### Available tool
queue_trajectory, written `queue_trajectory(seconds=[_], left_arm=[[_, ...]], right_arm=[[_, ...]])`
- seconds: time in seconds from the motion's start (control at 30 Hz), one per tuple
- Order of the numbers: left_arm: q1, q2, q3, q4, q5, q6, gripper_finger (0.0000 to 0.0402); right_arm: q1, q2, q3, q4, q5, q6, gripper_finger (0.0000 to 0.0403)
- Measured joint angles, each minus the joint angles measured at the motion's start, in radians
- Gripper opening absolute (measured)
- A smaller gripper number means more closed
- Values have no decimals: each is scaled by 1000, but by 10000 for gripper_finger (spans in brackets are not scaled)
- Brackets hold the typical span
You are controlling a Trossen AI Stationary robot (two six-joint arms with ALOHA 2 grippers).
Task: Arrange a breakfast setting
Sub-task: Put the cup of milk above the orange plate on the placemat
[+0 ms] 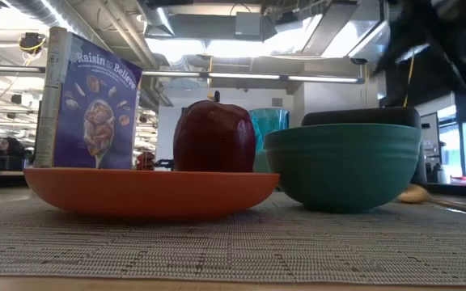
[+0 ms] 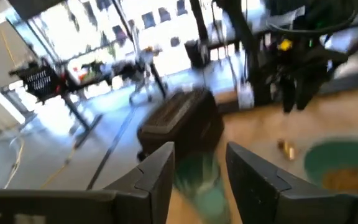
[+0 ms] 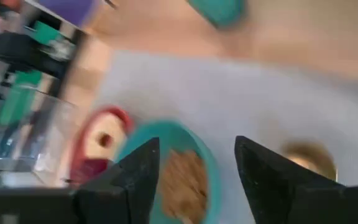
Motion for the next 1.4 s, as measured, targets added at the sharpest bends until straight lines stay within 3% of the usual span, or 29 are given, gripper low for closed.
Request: queue_trajectory(seconds=[0.1,0.2,0.33,0.53,0.63,1.0,1.23,1.4], left_arm=[[34,-12,0,64,79,-53,123],[76,-12,0,115,175,-107,101],[119,-14,0,173,255,-170,74],[125,17,0,169,221,-292,58],[126,66,0,154,191,-348,70],[132,432,103,146,197,-487,202],[169,681,294,64,181,-536,211],[182,811,447,-42,185,-512,211]], right_arm=[[-3,-25,91,-8,100,-192,184],[-34,-33,174,57,165,-483,165],[-122,-32,271,86,146,-751,132],[-395,-24,300,118,-183,-800,94],[-483,-19,300,127,-283,-803,91],[-653,-38,301,142,-350,-889,113],[-735,-37,301,106,-434,-918,126],[-736,-37,301,60,-421,-960,127]])
